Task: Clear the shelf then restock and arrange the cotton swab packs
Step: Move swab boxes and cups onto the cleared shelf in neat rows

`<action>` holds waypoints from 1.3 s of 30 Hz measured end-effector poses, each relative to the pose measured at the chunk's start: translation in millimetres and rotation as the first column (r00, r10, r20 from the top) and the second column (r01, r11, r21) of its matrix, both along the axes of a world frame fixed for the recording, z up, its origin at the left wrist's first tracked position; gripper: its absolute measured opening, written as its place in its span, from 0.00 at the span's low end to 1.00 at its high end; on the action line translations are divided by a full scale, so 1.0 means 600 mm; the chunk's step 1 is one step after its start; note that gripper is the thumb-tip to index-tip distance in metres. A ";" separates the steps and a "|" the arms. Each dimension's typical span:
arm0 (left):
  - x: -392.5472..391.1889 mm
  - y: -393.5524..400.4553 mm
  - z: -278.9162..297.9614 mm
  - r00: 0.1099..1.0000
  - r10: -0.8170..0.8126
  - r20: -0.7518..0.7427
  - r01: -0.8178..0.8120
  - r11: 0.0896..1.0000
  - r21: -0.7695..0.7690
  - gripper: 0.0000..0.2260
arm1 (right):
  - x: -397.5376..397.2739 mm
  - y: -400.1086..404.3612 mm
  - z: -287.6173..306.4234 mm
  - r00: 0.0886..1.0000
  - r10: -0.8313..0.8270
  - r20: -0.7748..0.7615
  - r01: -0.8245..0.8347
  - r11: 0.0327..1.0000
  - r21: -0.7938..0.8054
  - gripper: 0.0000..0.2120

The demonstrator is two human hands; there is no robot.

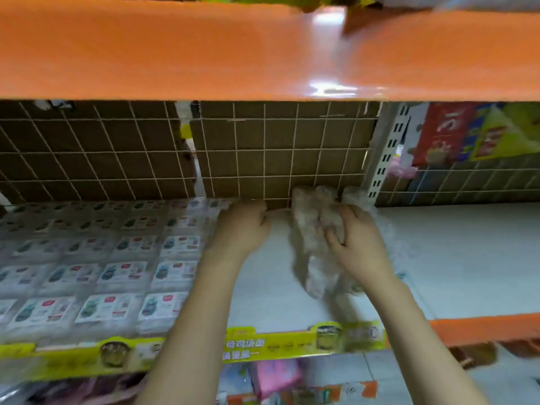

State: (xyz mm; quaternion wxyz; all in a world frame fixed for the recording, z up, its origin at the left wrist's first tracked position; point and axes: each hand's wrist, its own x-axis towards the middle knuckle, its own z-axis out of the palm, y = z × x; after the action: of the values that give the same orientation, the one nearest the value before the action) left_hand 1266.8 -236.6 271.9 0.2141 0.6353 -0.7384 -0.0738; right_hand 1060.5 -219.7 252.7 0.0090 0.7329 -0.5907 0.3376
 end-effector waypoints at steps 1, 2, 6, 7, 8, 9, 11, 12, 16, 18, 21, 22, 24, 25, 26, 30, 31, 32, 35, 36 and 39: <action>-0.029 0.009 0.000 0.999 -0.031 -0.025 0.030 0.999 -0.010 0.08 | -0.030 0.012 -0.007 0.999 -0.021 0.027 0.020 1.000 0.003 0.17; -0.059 0.021 0.002 0.997 -0.055 -0.056 0.054 0.998 -0.013 0.08 | -0.060 0.022 -0.011 0.998 -0.039 0.042 0.039 0.999 0.001 0.19; -0.169 0.069 0.004 0.983 -0.079 -0.167 0.064 0.994 -0.091 0.23 | -0.185 0.050 -0.023 0.995 -0.070 0.075 0.071 0.997 -0.012 0.20; -0.198 0.079 0.005 0.981 -0.063 -0.184 0.040 0.991 -0.127 0.26 | -0.219 0.054 -0.024 0.994 -0.070 0.086 0.071 0.997 -0.003 0.20; -0.226 0.089 0.006 0.979 -0.040 -0.199 0.011 0.989 -0.145 0.28 | -0.253 0.058 -0.026 0.993 -0.068 0.092 0.067 0.998 0.017 0.21; -0.256 0.096 0.005 0.976 -0.025 -0.214 -0.009 0.987 -0.159 0.28 | -0.288 0.063 -0.029 0.994 -0.066 0.091 0.062 0.997 0.041 0.21; -0.322 0.106 -0.003 0.975 -0.022 -0.219 -0.014 0.987 -0.162 0.26 | -0.356 0.074 -0.039 0.995 -0.067 0.072 0.060 0.993 0.099 0.21; -0.359 0.109 -0.007 0.978 -0.024 -0.207 -0.007 0.989 -0.145 0.24 | -0.390 0.078 -0.044 0.996 -0.069 0.061 0.061 0.990 0.128 0.20; -0.480 0.116 -0.036 0.984 -0.027 -0.175 0.021 0.999 -0.034 0.23 | -0.493 0.085 -0.060 0.996 -0.068 0.051 0.057 0.981 0.187 0.19; -0.518 0.119 -0.047 0.988 -0.023 -0.155 0.017 0.999 -0.039 0.20 | -0.523 0.085 -0.063 0.996 -0.070 0.057 0.056 0.975 0.216 0.17; -0.544 0.118 -0.047 0.993 0.014 -0.116 -0.022 0.998 -0.063 0.14 | -0.545 0.076 -0.065 0.998 -0.048 0.044 0.037 0.973 0.226 0.18; -0.545 0.115 -0.045 0.994 0.026 -0.105 -0.034 0.997 -0.069 0.13 | -0.547 0.070 -0.066 0.998 -0.043 0.042 0.032 0.971 0.236 0.18; -0.539 0.104 -0.044 0.996 0.038 -0.076 -0.045 0.996 -0.082 0.13 | -0.543 0.057 -0.068 0.999 -0.024 0.037 0.014 0.967 0.254 0.18; -0.533 0.099 -0.043 0.998 0.037 -0.057 -0.041 0.997 -0.065 0.13 | -0.538 0.051 -0.068 0.999 -0.015 0.039 0.004 0.966 0.258 0.18; -0.526 0.094 -0.043 0.999 0.034 -0.037 -0.035 0.999 -0.035 0.14 | -0.532 0.046 -0.067 0.999 -0.006 0.042 -0.005 0.964 0.264 0.19; -0.498 0.092 -0.049 0.997 0.060 -0.056 -0.061 0.998 -0.007 0.17 | -0.507 0.030 -0.068 0.999 0.046 0.026 -0.051 0.959 0.280 0.21; -0.493 0.093 -0.051 0.995 0.068 -0.072 -0.069 0.997 -0.014 0.18 | -0.502 0.026 -0.071 0.998 0.057 0.021 -0.061 0.957 0.282 0.20; -0.490 0.094 -0.055 0.994 0.072 -0.078 -0.074 0.997 -0.019 0.18 | -0.498 0.021 -0.074 0.998 0.065 0.020 -0.068 0.957 0.283 0.20; -0.485 0.100 -0.061 0.995 0.076 -0.061 -0.077 0.997 -0.019 0.20 | -0.483 0.015 -0.083 0.996 0.087 0.033 -0.093 0.950 0.297 0.19; -0.486 0.102 -0.062 0.995 0.085 -0.057 -0.085 0.996 0.013 0.19 | -0.479 0.014 -0.087 0.995 0.096 0.037 -0.102 0.947 0.306 0.20; -0.493 0.106 -0.069 0.996 0.080 -0.042 -0.078 0.996 0.051 0.16 | -0.476 0.014 -0.097 0.992 0.115 0.050 -0.125 0.937 0.326 0.23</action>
State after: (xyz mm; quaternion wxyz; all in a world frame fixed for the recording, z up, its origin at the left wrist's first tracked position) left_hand 970.9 -172.8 230.7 0.2173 0.6672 -0.7058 -0.0975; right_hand 775.0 -211.4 194.5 -0.1427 0.7537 -0.5929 0.2452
